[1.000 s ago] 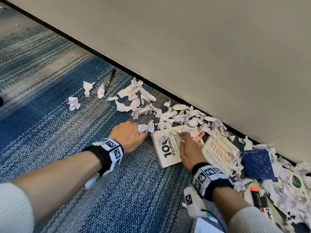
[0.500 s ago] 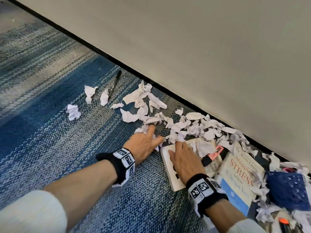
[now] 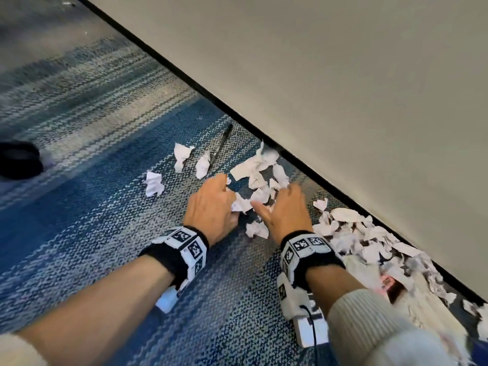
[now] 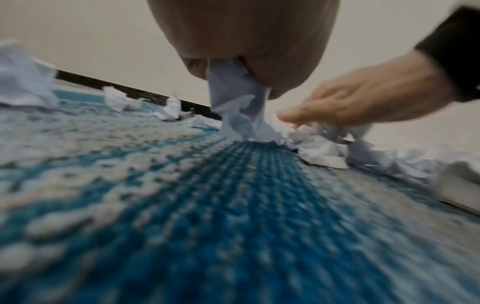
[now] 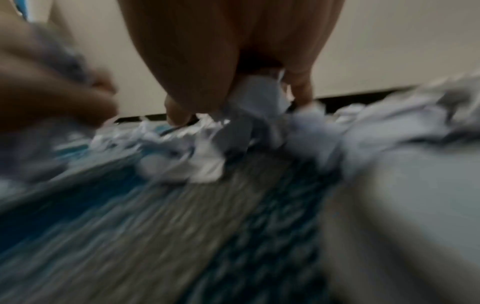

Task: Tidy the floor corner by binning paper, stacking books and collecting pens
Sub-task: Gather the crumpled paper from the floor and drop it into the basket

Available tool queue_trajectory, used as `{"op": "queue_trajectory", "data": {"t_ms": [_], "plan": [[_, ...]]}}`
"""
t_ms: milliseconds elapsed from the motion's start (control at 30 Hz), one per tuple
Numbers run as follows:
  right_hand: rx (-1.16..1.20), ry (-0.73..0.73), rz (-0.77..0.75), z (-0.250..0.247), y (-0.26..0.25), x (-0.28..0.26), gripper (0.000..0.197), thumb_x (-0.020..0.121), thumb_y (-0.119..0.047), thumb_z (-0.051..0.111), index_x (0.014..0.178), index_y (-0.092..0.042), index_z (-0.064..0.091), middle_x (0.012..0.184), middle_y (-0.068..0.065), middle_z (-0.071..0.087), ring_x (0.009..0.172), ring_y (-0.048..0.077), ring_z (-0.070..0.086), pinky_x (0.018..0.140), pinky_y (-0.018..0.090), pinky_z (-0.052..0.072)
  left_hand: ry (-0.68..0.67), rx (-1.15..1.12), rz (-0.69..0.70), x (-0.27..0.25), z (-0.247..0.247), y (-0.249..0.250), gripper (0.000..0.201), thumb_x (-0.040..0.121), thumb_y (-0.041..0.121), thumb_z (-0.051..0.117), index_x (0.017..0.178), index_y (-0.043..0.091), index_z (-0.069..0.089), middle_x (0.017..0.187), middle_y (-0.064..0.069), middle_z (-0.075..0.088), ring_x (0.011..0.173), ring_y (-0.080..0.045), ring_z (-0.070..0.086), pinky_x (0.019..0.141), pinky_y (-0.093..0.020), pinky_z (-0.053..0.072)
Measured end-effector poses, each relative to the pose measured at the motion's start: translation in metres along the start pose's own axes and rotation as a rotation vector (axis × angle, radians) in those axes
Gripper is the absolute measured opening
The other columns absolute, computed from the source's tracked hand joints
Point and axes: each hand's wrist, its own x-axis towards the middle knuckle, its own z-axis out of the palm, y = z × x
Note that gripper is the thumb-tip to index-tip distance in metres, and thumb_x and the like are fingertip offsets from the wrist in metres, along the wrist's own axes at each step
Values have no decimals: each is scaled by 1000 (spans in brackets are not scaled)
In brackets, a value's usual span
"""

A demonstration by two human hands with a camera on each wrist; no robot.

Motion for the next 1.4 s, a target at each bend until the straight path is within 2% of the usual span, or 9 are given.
{"op": "queue_trajectory", "data": {"t_ms": [133, 233, 367, 500, 667, 800, 1067, 1233, 1400], "plan": [[-105, 104, 57, 36, -20, -19, 54, 85, -52, 61, 116, -11, 46, 122, 13, 46, 112, 31, 47, 82, 54, 49, 128, -43, -65, 18, 12, -28, 11, 74, 11, 61, 79, 4, 55, 94, -8, 42, 83, -19, 40, 56, -28, 45], [-195, 222, -50, 47, -13, -31, 40, 84, -42, 65, 104, -15, 45, 100, 12, 52, 88, 29, 52, 62, 46, 51, 207, 3, -129, 25, 16, -45, 22, 63, -7, 65, 78, 5, 54, 92, -10, 46, 85, -22, 38, 64, -31, 30], [-189, 184, -138, 48, -1, -32, 44, 81, -24, 70, 121, -18, 51, 101, 12, 54, 83, 28, 54, 61, 40, 51, 194, 79, -226, 27, 7, -52, 27, 58, 2, 67, 82, 8, 57, 98, -13, 53, 104, -37, 46, 88, -59, 39], [-171, 70, -168, 37, -11, -30, 35, 74, -4, 72, 103, -11, 55, 95, 12, 52, 75, 29, 59, 54, 36, 48, -34, 37, -379, 32, 11, -62, 26, 80, 24, 59, 103, 16, 50, 149, -7, 31, 141, -51, 10, 92, -85, 6], [173, 234, -132, 8, -25, -25, 21, 84, -22, 53, 95, -6, 60, 90, 12, 54, 67, 29, 52, 59, 33, 40, -96, 1, -343, 31, 21, -67, 29, 93, 33, 55, 113, 16, 43, 136, -1, 39, 136, -45, 26, 100, -77, 23], [324, 506, -233, -12, -57, -8, 14, 80, -22, 59, 81, -8, 57, 92, 8, 46, 67, 23, 48, 57, 27, 40, 57, 44, -352, 24, 25, -62, 26, 90, 33, 60, 104, 16, 46, 115, -4, 47, 105, -30, 41, 81, -45, 39], [-88, 7, -269, 40, -77, -3, 44, 90, -45, 54, 124, -19, 46, 155, 10, 24, 140, 40, 25, 103, 61, 36, 6, -234, -352, -5, 15, -51, 22, 92, 31, 53, 105, 16, 43, 89, -11, 68, 81, -34, 63, 67, -38, 44], [-197, 141, -347, 43, -69, -10, 33, 86, -46, 60, 97, -18, 47, 104, 10, 52, 93, 30, 50, 72, 41, 50, 191, -168, -363, -18, 8, -48, 20, 88, 37, 57, 92, 19, 50, 72, 0, 59, 67, -23, 50, 63, -34, 40], [-300, 138, -329, 53, -60, -33, 20, 87, -22, 62, 92, -19, 43, 92, 9, 48, 79, 28, 48, 62, 39, 47, 346, 10, -452, -15, -2, -66, 14, 76, 20, 65, 84, 18, 54, 83, -1, 60, 86, -26, 49, 96, -53, 36]]}}
